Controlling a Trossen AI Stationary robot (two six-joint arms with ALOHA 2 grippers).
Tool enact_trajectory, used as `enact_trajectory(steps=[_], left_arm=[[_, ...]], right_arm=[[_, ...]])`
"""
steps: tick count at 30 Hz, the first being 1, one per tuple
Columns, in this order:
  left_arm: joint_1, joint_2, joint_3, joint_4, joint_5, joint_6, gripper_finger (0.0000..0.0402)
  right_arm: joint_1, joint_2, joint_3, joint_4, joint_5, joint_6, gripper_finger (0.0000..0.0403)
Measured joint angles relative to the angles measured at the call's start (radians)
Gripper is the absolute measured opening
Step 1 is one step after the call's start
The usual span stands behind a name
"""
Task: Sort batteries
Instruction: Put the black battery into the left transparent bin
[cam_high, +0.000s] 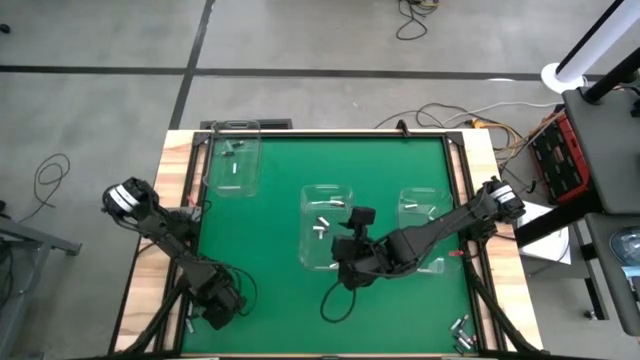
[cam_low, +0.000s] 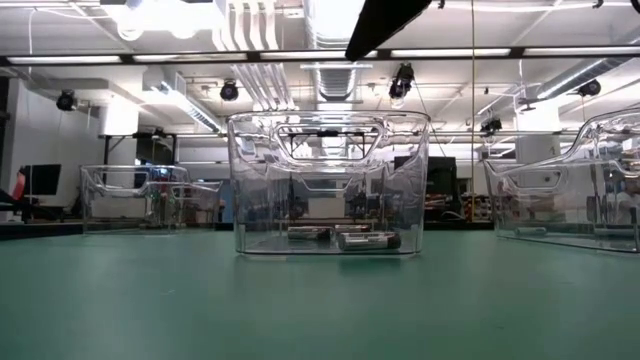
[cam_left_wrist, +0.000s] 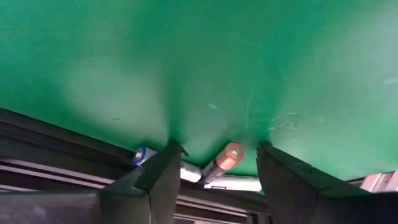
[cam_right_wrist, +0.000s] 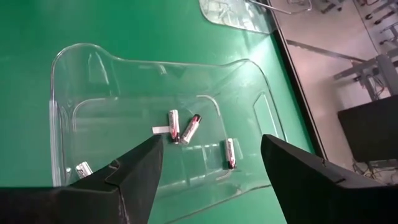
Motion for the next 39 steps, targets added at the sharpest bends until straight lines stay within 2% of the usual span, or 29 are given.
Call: enact_trajectory(steps=[8, 11, 16, 18, 20, 22, 24, 28, 31, 35, 39], left_arm=[[-0.002, -0.001, -0.008, 0.008, -0.014, 0.009, 0.0143], [-0.004, 0.000, -0.008, -0.009, -0.017, 0.015, 0.0105], [-0.014, -0.001, -0.021, -0.046, -0.048, 0.062, 0.0020], [-0.016, -0.005, -0.017, -0.059, -0.072, 0.097, 0.0012], [-0.019, -0.013, 0.010, -0.107, -0.144, 0.135, 0.0016], [-0.020, -0.035, 0.051, -0.165, -0.281, 0.187, 0.0015], [-0.023, -0.063, 0.096, -0.186, -0.515, 0.246, 0.0010], [-0.018, -0.140, 0.178, -0.151, -1.015, 0.393, 0.0008], [-0.022, -0.199, 0.208, -0.059, -1.299, 0.557, 0.0007], [-0.020, -0.279, 0.204, 0.151, -1.573, 0.807, 0.0007], [-0.021, -0.318, 0.174, 0.393, -1.746, 0.999, 0.0006]], right_arm=[[-0.004, -0.003, 0.000, 0.008, 0.001, -0.011, 0.0254], [-0.007, -0.003, 0.000, 0.008, 0.001, -0.012, 0.0248], [-0.004, -0.016, 0.000, 0.005, 0.001, -0.053, 0.0244], [0.002, -0.033, 0.000, -0.005, 0.002, -0.063, 0.0245], [0.007, -0.046, 0.000, -0.012, 0.002, -0.062, 0.0247], [0.010, -0.047, -0.013, -0.004, 0.001, -0.054, 0.0249], [0.009, -0.044, -0.055, 0.040, -0.015, -0.061, 0.0251], [0.003, -0.032, -0.184, 0.339, -0.092, -0.154, 0.0257], [-0.009, -0.030, -0.262, 0.631, -0.175, -0.236, 0.0261], [-0.030, -0.029, -0.334, 0.961, -0.268, -0.337, 0.0262], [-0.053, -0.029, -0.344, 1.116, -0.370, -0.367, 0.0245]])
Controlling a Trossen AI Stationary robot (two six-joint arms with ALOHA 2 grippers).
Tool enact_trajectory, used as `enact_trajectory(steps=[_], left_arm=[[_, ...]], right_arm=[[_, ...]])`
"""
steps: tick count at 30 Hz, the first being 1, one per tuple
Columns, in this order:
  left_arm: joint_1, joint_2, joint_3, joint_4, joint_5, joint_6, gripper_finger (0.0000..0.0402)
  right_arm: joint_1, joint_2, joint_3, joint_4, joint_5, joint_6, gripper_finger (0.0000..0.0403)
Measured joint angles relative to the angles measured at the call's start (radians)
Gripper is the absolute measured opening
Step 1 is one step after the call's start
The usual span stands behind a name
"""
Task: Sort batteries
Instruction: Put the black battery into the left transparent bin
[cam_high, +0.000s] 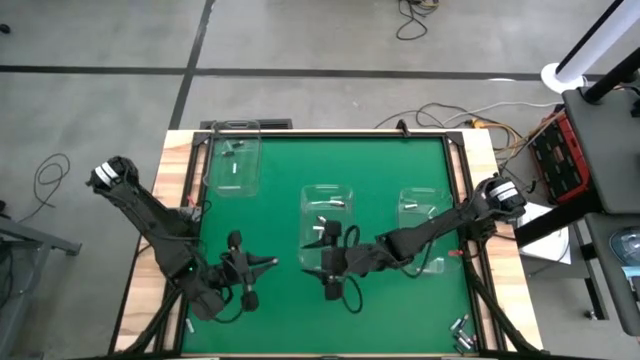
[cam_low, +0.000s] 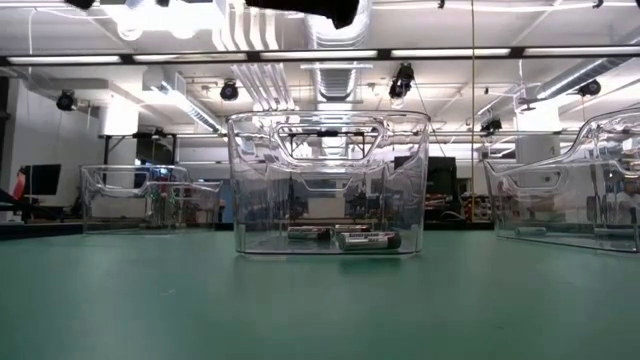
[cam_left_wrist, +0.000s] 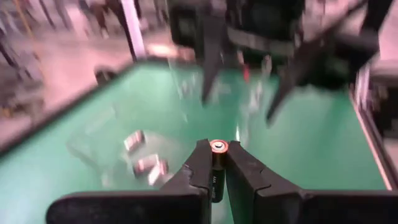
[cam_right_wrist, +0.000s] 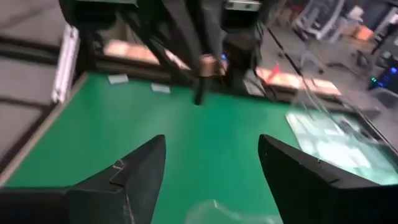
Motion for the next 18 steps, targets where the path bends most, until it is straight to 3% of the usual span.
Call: enact_trajectory(steps=[4, 9, 15, 18], left_arm=[[0.011, -0.008, -0.049, 0.229, -0.094, 0.159, 0.0006], [0.031, -0.003, -0.098, 0.496, -0.099, 0.325, 0.0006], [0.039, -0.003, -0.107, 0.564, -0.070, 0.395, 0.0005], [0.040, -0.003, -0.107, 0.564, -0.070, 0.399, 0.0005]], right_arm=[[-0.014, 0.000, 0.004, 0.080, -0.018, -0.006, 0.0220], [-0.048, 0.007, 0.012, 0.166, -0.021, 0.008, 0.0197], [-0.084, 0.051, 0.014, 0.237, -0.169, 0.072, 0.0179], [-0.090, 0.083, 0.035, 0.233, -0.191, 0.067, 0.0174]])
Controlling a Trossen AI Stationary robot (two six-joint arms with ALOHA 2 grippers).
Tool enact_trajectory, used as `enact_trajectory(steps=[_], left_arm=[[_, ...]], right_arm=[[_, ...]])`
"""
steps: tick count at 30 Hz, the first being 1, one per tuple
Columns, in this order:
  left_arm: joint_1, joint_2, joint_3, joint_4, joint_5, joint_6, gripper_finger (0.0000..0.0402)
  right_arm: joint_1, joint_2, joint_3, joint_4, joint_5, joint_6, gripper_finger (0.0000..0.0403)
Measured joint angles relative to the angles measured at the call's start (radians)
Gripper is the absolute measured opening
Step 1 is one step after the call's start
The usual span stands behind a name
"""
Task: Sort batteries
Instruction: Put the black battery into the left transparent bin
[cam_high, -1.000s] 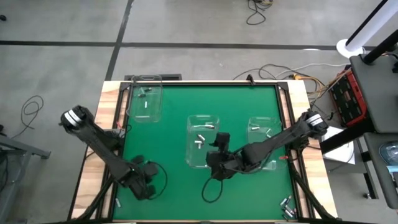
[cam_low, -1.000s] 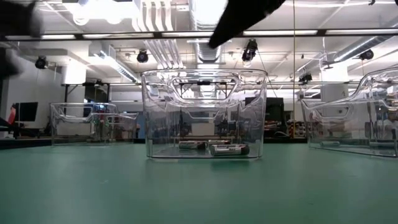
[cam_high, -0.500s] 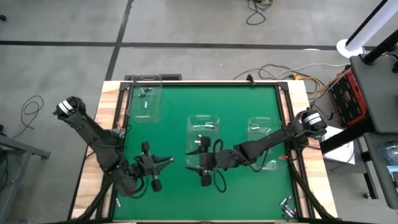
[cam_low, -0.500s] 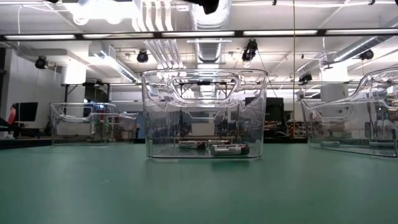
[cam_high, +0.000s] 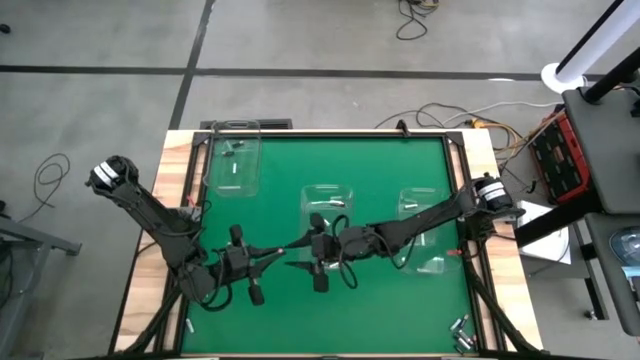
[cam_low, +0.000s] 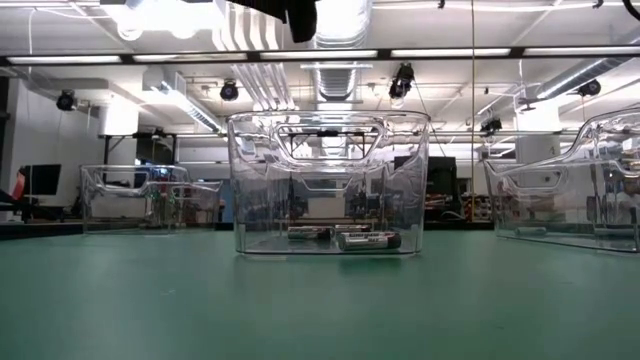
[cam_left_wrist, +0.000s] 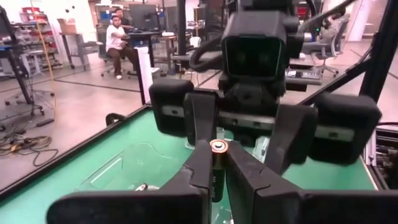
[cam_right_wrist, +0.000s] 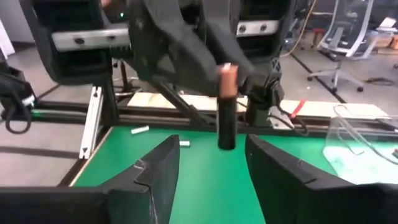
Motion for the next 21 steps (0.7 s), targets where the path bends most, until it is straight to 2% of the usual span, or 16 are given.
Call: enact_trajectory(steps=[4, 7, 10, 13, 16, 18, 21], left_arm=[[0.000, -0.010, -0.001, -0.055, -0.048, 0.003, 0.0005], [0.026, -0.056, -0.001, -0.143, -0.075, 0.000, 0.0005], [0.127, -0.138, 0.004, -0.289, 0.004, -0.044, 0.0005], [0.310, -0.221, 0.050, -0.575, 0.182, -0.150, 0.0005], [0.538, -0.253, 0.140, -0.906, 0.341, -0.213, 0.0005], [0.700, -0.243, 0.216, -1.097, 0.422, -0.191, 0.0005], [0.956, -0.191, 0.338, -1.304, 0.557, -0.051, 0.0005]], right_arm=[[-0.002, 0.005, 0.029, -0.038, 0.002, -0.023, 0.0171], [-0.003, -0.003, 0.051, -0.141, 0.004, -0.028, 0.0174], [-0.002, -0.023, 0.083, -0.288, 0.006, -0.007, 0.0178], [0.004, -0.053, 0.103, -0.448, 0.031, 0.022, 0.0180], [0.017, -0.077, 0.103, -0.599, 0.064, 0.069, 0.0176], [0.030, -0.097, 0.101, -0.687, 0.094, 0.108, 0.0173], [0.056, -0.124, 0.101, -0.786, 0.151, 0.146, 0.0168]])
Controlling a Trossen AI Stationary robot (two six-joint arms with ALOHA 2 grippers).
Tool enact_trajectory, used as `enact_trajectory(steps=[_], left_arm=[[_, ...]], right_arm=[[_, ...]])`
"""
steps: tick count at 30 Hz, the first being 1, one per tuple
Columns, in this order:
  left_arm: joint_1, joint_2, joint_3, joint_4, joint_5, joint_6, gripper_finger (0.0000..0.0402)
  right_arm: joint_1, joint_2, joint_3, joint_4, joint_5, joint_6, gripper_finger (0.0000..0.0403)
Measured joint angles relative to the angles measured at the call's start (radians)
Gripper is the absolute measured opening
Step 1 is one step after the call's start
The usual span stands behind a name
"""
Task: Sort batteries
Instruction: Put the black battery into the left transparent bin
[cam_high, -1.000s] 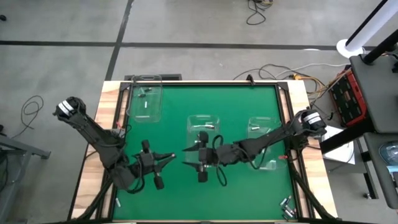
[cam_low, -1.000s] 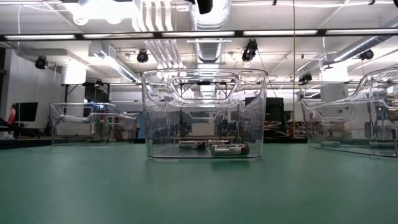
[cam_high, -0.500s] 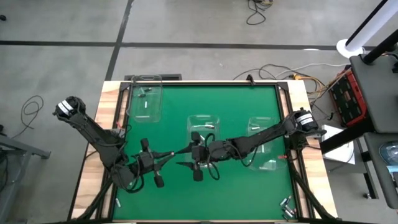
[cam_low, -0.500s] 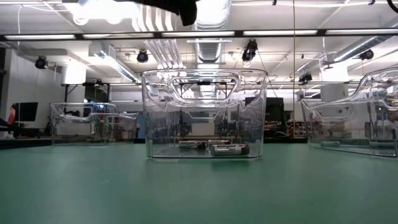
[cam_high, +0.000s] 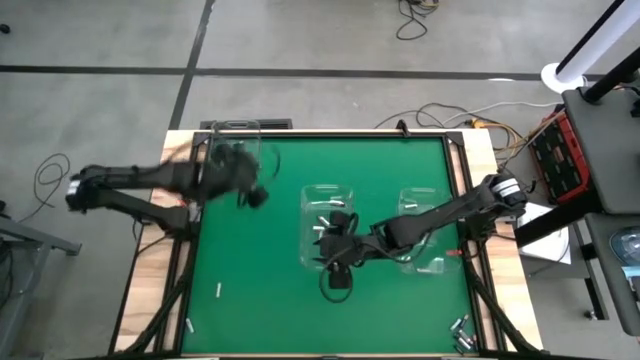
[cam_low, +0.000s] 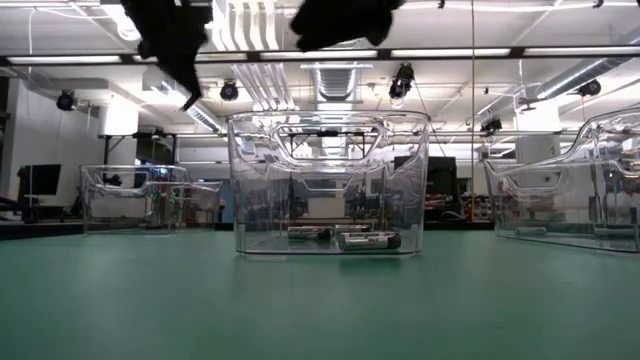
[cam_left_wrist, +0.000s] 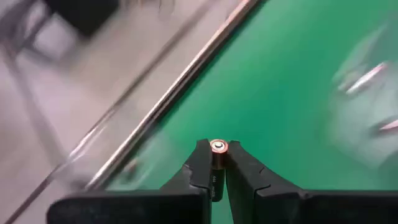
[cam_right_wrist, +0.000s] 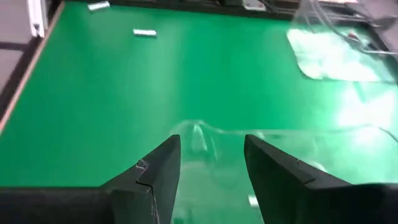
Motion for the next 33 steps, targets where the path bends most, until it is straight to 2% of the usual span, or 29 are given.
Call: enact_trajectory(steps=[2, 5, 9, 16, 20, 25, 28, 33], left_arm=[[0.161, 0.055, 0.067, -0.109, 0.056, 0.135, 0.0005], [0.364, 0.141, 0.133, -0.211, 0.056, 0.364, 0.0005], [0.525, 0.240, 0.149, -0.232, 0.054, 0.581, 0.0005], [0.595, 0.371, 0.093, -0.141, 0.046, 0.769, 0.0005], [0.621, 0.457, 0.064, -0.099, -0.010, 0.815, 0.0005], [0.647, 0.535, 0.016, 0.018, -0.012, 0.840, 0.0005], [0.654, 0.562, -0.013, 0.096, 0.002, 0.864, 0.0005], [0.655, 0.606, -0.044, 0.098, 0.065, 0.869, 0.0005]], right_arm=[[0.017, -0.014, 0.000, -0.062, 0.038, 0.018, 0.0167], [0.039, -0.028, -0.004, -0.117, 0.074, 0.045, 0.0167], [0.076, -0.046, -0.004, -0.189, 0.155, 0.110, 0.0172], [0.140, -0.067, -0.006, -0.337, 0.270, 0.267, 0.0180], [0.164, -0.086, -0.006, -0.402, 0.299, 0.356, 0.0180], [0.197, -0.108, -0.006, -0.435, 0.342, 0.428, 0.0172], [0.214, -0.109, -0.006, -0.436, 0.347, 0.448, 0.0171], [0.231, -0.109, -0.006, -0.447, 0.348, 0.492, 0.0178]])
